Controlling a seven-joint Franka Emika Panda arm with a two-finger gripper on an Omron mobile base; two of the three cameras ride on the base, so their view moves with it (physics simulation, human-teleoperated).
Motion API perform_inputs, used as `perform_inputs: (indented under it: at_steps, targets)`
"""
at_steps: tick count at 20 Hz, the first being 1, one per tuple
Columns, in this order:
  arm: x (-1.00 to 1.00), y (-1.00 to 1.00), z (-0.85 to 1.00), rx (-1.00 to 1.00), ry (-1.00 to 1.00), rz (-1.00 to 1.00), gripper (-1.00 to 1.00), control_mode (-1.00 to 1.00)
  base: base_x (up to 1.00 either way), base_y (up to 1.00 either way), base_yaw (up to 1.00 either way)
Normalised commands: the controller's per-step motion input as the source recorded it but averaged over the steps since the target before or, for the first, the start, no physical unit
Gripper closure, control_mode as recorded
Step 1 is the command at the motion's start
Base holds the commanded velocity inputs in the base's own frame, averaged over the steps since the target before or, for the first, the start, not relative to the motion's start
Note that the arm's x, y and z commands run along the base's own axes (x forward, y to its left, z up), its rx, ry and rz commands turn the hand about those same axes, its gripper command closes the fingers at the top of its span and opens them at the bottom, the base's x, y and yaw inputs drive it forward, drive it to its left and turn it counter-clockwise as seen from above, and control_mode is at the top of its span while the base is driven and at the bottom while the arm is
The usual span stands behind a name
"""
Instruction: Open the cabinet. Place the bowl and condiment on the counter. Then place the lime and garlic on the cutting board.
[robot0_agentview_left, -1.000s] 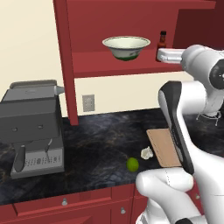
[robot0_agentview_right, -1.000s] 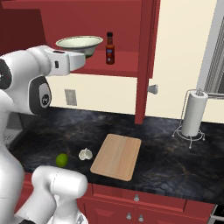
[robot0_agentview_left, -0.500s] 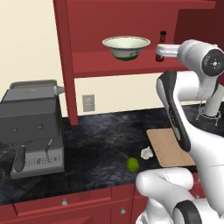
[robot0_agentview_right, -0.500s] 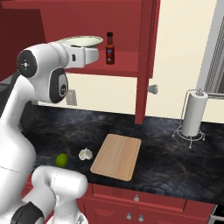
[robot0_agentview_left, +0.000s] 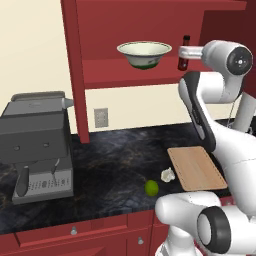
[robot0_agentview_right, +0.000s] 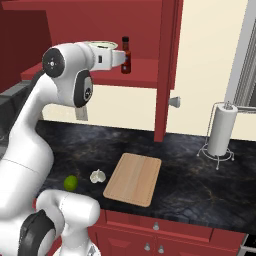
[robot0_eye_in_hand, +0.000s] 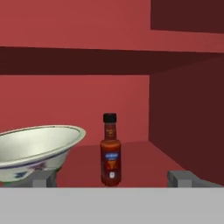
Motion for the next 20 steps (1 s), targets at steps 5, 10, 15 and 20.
perform_inputs:
  at_steps: [5,10,15,20]
  targets:
    - [0.43,0.0,0.0,-0.02,-0.04,0.0,-1.0,-1.0,0.0,0.0,0.0]
    - [0.43,-0.04,-0.01,-0.02,-0.04,0.0,-1.0,-1.0,0.0,0.0,0.0]
    - [0.37,-0.11,-0.08,-0.03,-0.02,0.0,-1.0,-1.0,0.0,0.0,0.0]
    - [0.31,-0.07,-0.1,-0.03,-0.02,0.0,-1.0,-1.0,0.0,0.0,0.0]
